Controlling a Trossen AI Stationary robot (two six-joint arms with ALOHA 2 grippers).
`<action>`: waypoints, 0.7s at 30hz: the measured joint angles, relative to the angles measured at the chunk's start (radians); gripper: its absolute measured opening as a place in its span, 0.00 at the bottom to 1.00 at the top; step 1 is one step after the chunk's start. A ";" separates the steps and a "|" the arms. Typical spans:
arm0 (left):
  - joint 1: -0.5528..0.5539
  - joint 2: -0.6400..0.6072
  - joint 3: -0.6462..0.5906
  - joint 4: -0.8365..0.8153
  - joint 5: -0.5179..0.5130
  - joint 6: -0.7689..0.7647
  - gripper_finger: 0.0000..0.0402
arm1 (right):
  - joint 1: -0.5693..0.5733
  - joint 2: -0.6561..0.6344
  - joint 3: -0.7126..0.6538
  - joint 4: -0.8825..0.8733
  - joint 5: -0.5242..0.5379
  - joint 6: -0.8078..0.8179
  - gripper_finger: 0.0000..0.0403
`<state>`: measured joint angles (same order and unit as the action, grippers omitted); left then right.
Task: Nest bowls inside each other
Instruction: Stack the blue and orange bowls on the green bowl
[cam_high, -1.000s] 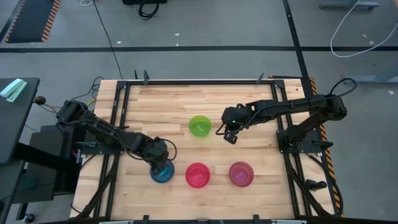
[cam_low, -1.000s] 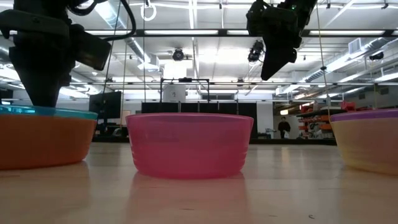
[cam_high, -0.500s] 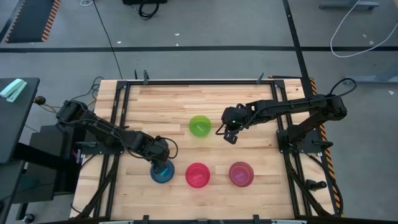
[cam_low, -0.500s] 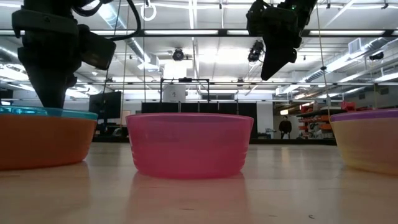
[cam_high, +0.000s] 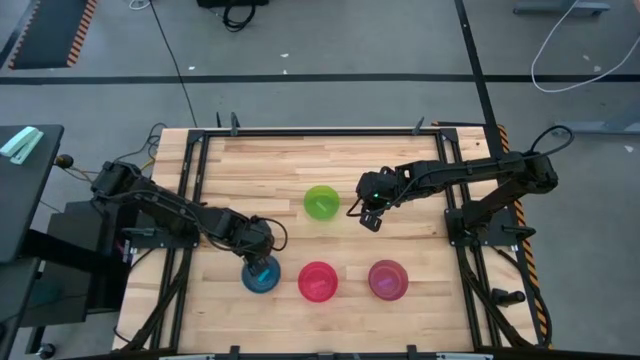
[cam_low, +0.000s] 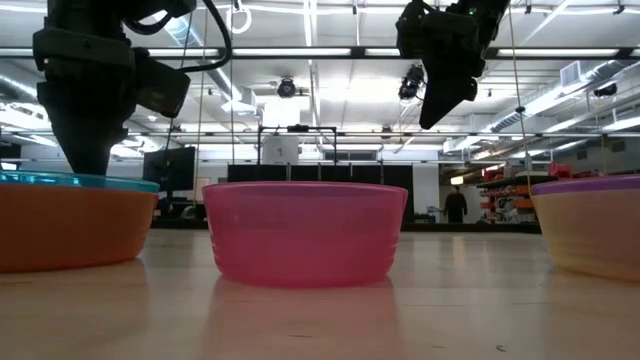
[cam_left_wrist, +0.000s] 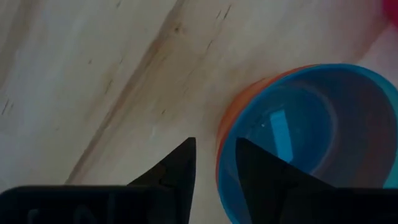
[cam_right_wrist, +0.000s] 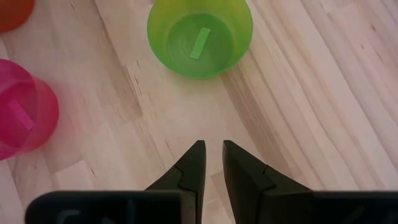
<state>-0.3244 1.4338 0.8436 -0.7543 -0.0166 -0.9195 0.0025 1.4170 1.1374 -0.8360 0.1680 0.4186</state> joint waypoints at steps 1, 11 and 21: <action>0.000 0.002 0.000 0.005 0.000 0.000 0.30 | 0.000 0.000 0.000 0.000 0.000 0.001 0.16; 0.001 0.023 0.000 0.013 0.021 0.000 0.32 | 0.000 0.000 0.001 0.000 0.000 0.001 0.16; 0.001 0.044 0.000 0.024 0.041 0.000 0.31 | 0.000 0.000 0.001 0.002 0.000 0.001 0.16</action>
<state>-0.3237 1.4778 0.8436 -0.7305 0.0242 -0.9199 0.0029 1.4166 1.1381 -0.8337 0.1680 0.4194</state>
